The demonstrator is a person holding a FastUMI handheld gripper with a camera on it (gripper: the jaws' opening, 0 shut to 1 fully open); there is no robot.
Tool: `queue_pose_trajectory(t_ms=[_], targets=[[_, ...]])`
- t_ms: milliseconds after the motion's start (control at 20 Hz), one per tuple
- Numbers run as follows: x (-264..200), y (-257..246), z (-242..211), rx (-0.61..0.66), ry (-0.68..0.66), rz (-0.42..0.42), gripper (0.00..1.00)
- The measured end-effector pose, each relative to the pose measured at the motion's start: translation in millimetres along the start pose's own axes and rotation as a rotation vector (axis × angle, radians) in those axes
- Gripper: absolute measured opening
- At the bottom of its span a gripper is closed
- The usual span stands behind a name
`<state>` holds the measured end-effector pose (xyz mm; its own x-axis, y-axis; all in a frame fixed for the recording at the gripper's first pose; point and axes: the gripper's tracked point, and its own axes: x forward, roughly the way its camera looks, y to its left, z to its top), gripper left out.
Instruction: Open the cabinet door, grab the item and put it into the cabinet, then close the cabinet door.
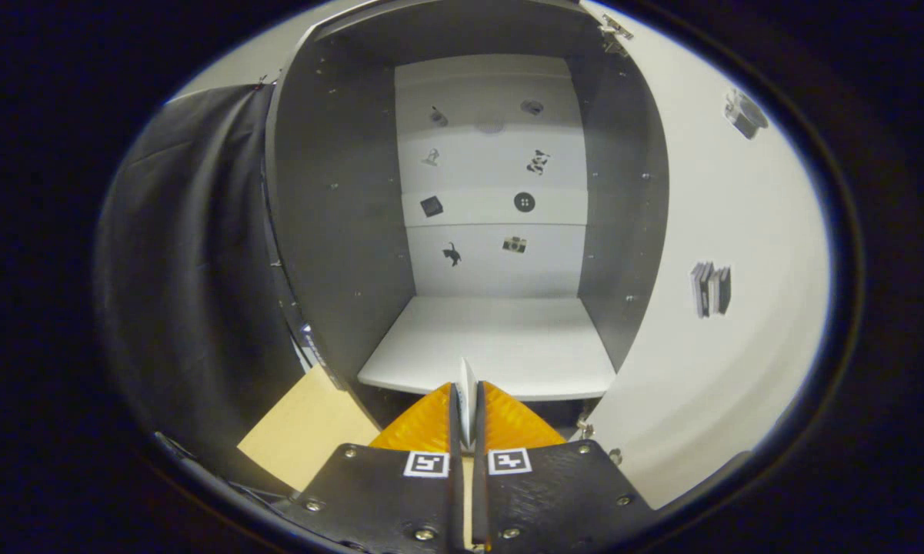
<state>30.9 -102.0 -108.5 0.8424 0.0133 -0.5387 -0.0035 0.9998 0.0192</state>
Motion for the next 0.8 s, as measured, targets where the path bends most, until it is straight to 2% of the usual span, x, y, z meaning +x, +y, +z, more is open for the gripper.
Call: queue_pose_trajectory(t_ms=[500, 800], targets=[[56, -40, 33, -0.032, 0.043, -0.147, 0.04], [90, -55, 20, -0.051, 0.140, -0.184, 0.04]])
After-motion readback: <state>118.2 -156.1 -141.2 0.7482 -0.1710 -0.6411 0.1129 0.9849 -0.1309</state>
